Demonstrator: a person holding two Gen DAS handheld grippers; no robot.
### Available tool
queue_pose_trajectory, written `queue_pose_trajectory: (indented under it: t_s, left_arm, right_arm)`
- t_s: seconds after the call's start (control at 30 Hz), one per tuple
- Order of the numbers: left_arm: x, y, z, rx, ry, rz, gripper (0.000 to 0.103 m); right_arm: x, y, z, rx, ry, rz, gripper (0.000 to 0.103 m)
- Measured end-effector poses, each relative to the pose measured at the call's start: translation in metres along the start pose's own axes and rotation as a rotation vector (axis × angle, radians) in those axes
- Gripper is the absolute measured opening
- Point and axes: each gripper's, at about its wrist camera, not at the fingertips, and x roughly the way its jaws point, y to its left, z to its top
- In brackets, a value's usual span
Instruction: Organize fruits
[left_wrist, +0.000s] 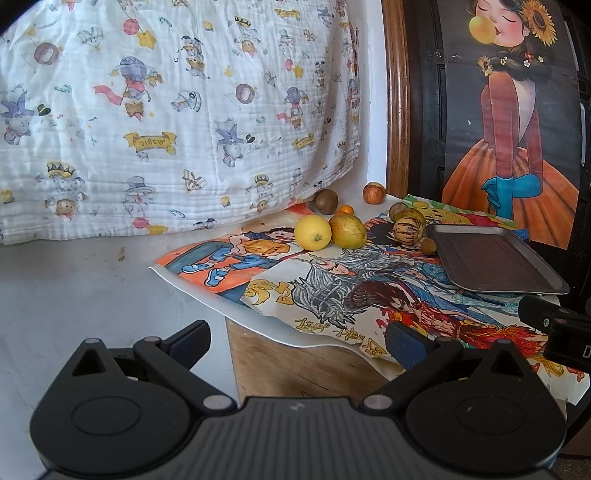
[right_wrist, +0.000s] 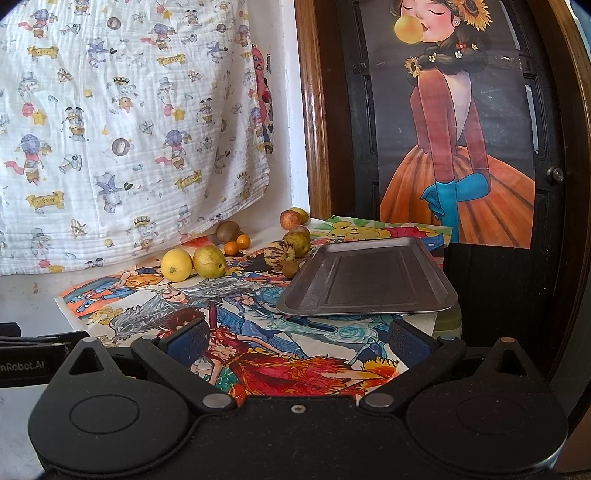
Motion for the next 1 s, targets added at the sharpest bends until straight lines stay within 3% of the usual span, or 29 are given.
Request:
queue_pose_trajectory:
  t_s: [0.33,0.57,0.67,0.8,1.0]
  left_arm:
    - [-0.007,0.003,0.004,-0.001,0.006,0.0,0.103]
    - [-0.004,0.004,0.011,0.028,0.033,0.03,0.103]
    - [0.002,0.006,0.021,0.044,0.041,-0.009,0.103]
    - [0.021,0.011,0.032,0.054,0.032,-0.047,0.103]
    - [0.072,0.015,0.043,0.054,0.035,-0.12,0.103]
  right_arm:
    - [-0.014,-0.001,0.005,0.017,-0.048,0.001,0.103]
    - [-0.015,-0.004,0.02,-0.031,-0.087,0.112,0.103]
    - [-0.008,-0.004,0.03,-0.059,-0.093,0.147,0.103]
    - [0.01,-0.009,0.037,-0.163,-0.076,0.257,0.103]
    - [0.061,-0.008,0.044,-0.335,0.009,0.373,0.103]
